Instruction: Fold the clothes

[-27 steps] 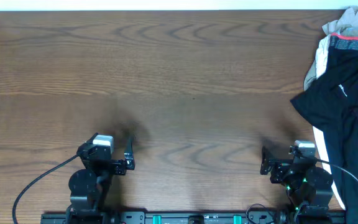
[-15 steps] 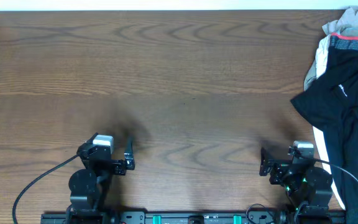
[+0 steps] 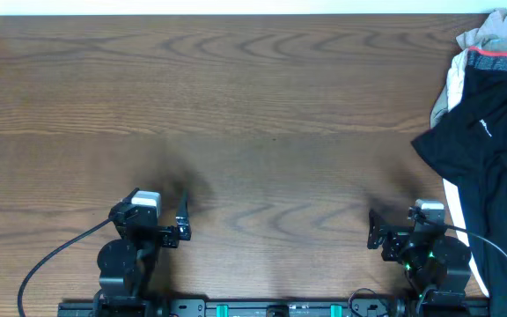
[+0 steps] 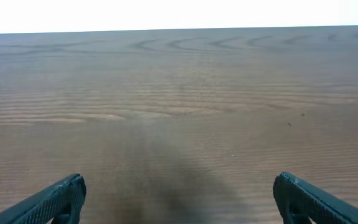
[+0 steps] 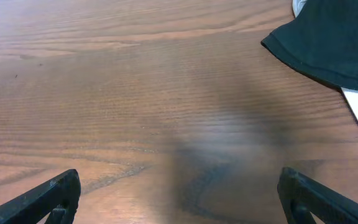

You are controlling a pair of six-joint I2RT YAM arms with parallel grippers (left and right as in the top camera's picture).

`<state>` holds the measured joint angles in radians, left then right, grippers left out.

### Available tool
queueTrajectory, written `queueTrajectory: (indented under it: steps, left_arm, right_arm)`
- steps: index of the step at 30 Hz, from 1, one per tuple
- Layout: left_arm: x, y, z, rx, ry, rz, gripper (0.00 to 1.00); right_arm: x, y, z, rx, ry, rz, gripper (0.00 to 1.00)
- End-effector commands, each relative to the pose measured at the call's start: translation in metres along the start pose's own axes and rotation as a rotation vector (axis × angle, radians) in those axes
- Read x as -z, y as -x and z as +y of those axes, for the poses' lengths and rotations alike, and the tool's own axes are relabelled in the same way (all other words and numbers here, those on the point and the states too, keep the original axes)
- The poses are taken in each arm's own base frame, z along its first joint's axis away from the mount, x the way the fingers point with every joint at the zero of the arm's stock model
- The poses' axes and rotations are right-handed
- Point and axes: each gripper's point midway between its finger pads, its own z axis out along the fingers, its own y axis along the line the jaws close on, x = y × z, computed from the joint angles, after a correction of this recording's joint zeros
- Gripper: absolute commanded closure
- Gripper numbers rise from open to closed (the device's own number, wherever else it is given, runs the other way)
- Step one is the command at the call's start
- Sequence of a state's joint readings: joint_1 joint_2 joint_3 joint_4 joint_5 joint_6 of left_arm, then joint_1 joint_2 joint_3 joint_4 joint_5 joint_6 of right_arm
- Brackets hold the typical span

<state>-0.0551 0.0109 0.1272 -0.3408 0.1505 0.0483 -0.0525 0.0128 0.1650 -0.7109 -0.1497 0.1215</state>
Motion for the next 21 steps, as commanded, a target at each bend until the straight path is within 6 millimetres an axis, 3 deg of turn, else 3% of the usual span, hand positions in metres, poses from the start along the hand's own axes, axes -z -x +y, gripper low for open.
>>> queueTrajectory:
  steps: [1,6,12,15,19,21]
  left_arm:
    - [-0.003,-0.010,-0.001,0.014,-0.008,0.025,0.02]
    - [-0.003,-0.010,-0.001,0.014,-0.008,0.025,0.02]
    - [-0.003,-0.010,-0.001,0.014,-0.008,0.024,0.02]
    - [-0.003,-0.010,-0.001,0.014,-0.008,0.024,0.02]
    - [-0.003,-0.010,-0.001,0.014,-0.008,0.024,0.02]
    - [-0.003,-0.010,-0.001,0.014,-0.008,0.025,0.02]
  right_arm:
    - [0.000,-0.002,0.004,0.009,0.020,0.006,0.01]
    - [0.003,0.001,-0.030,0.154,-0.178,0.000,0.01]
    - [0.004,0.003,-0.034,0.162,-0.205,-0.006,0.01]
    - [0.006,0.020,-0.041,0.195,-0.255,-0.072,0.01]
    - [0.010,0.069,-0.001,0.125,-0.041,-0.287,0.01]
    - [0.016,0.083,0.020,0.128,0.070,-0.349,0.01]
